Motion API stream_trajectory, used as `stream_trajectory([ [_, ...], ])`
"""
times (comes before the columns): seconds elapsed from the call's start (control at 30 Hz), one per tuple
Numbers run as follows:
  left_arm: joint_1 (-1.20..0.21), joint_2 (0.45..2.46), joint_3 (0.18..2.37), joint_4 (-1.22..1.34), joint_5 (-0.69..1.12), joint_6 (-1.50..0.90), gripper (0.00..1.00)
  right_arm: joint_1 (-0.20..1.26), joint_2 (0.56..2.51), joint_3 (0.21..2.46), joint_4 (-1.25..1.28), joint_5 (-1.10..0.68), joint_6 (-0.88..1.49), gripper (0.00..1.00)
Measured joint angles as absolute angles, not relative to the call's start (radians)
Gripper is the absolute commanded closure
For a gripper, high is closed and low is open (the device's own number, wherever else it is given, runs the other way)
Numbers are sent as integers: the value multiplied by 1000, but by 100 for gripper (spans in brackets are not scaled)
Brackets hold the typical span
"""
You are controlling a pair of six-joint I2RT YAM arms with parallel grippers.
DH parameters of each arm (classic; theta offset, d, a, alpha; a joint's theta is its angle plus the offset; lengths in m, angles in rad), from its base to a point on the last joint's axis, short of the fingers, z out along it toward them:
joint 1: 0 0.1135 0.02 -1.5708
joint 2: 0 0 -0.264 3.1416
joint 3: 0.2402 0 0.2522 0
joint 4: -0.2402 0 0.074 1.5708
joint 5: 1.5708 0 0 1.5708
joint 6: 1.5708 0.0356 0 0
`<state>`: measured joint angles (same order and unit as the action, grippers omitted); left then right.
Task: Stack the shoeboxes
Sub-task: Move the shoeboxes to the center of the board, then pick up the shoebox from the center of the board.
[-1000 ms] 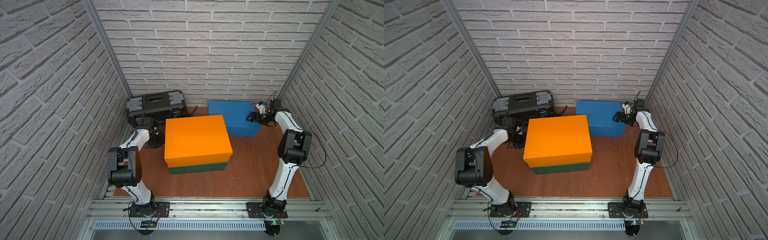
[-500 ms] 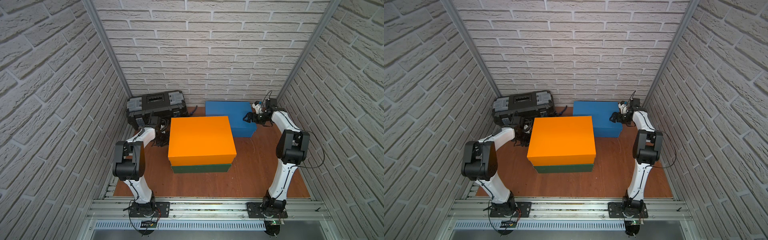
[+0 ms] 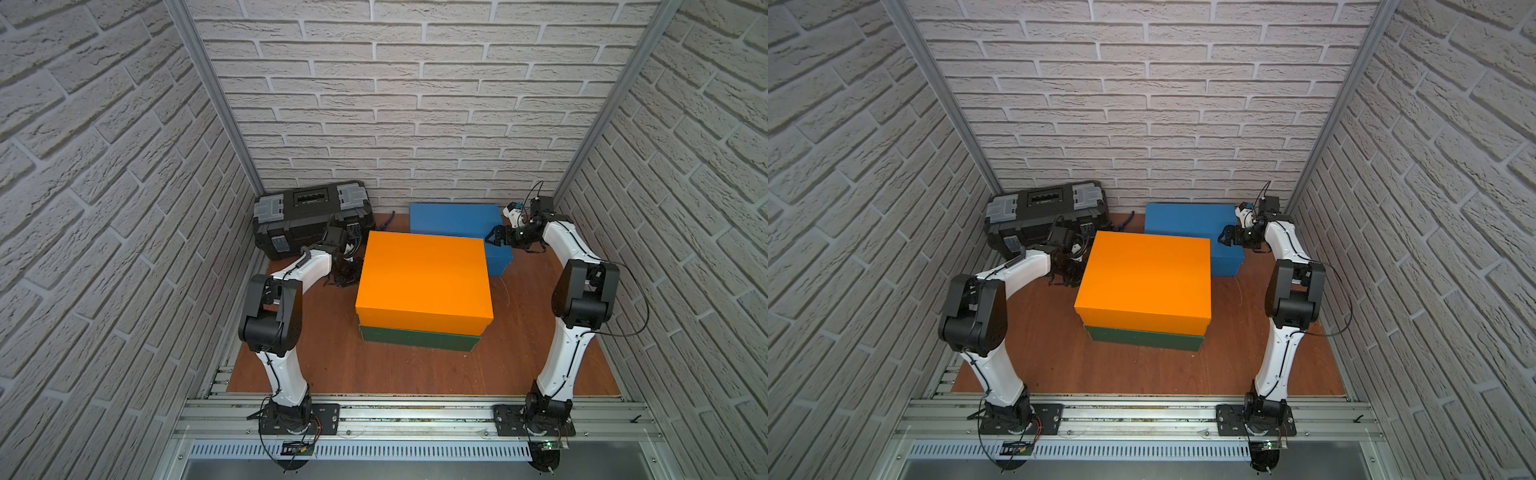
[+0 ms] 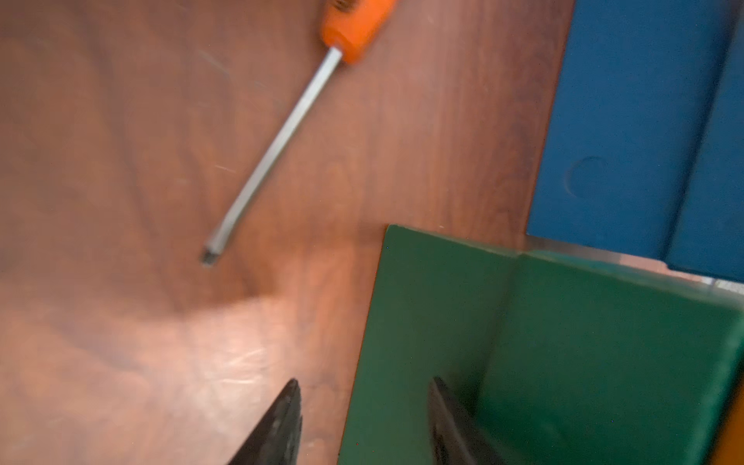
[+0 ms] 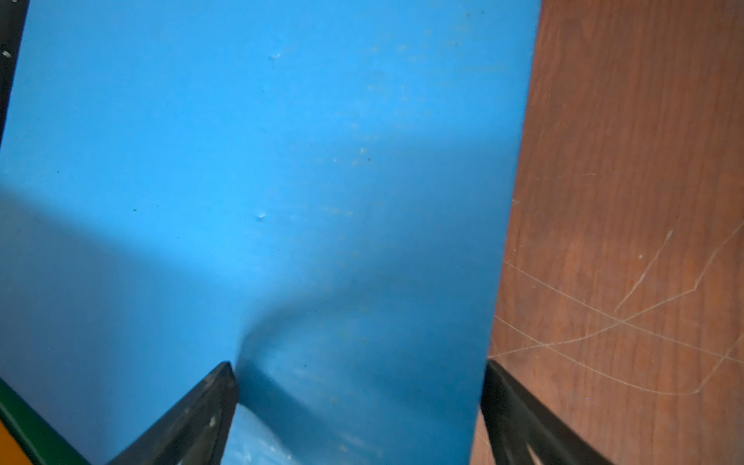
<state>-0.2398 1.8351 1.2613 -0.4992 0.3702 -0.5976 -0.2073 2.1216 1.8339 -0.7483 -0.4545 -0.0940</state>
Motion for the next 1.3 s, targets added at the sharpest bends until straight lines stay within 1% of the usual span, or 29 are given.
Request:
stream_trajectory([
  [0.1, -263, 1846, 1261, -490, 374, -637, 47, -207, 2123, 1835, -760, -469, -91, 7],
  [0.2, -271, 1852, 1262, -485, 373, -662, 43, -208, 2130, 1839, -769, -494, -82, 8],
  [0.3, -267, 1851, 1278, -502, 352, -664, 40, -207, 2136, 1840, -780, -526, -65, 8],
  [0.37, -257, 1846, 1294, -508, 331, -655, 37, -207, 2138, 1840, -788, -540, -56, 8],
  [0.53, -206, 1803, 1309, -525, 266, -625, 35, -209, 2138, 1840, -816, -564, -21, 8],
  [0.67, -169, 1781, 1353, -532, 219, -588, 30, -226, 2138, 1840, -820, -607, 26, 7],
  [0.8, -157, 1788, 1418, -498, 210, -559, 25, -234, 2139, 1840, -818, -651, 57, 6],
  [0.93, -157, 1849, 1497, -415, 244, -554, 19, -239, 2154, 1840, -814, -679, 76, 6],
  [1.17, -160, 2027, 1581, -288, 334, -591, 16, -234, 2204, 1858, -812, -719, 119, 6],
  [1.2, -162, 2040, 1584, -257, 347, -595, 13, -233, 2206, 1864, -812, -719, 124, 6],
  [1.23, -165, 2052, 1599, -236, 363, -610, 2, -230, 2207, 1871, -812, -719, 128, 6],
  [1.3, -173, 2076, 1620, -191, 390, -653, 2, -221, 2207, 1884, -812, -720, 134, 6],
])
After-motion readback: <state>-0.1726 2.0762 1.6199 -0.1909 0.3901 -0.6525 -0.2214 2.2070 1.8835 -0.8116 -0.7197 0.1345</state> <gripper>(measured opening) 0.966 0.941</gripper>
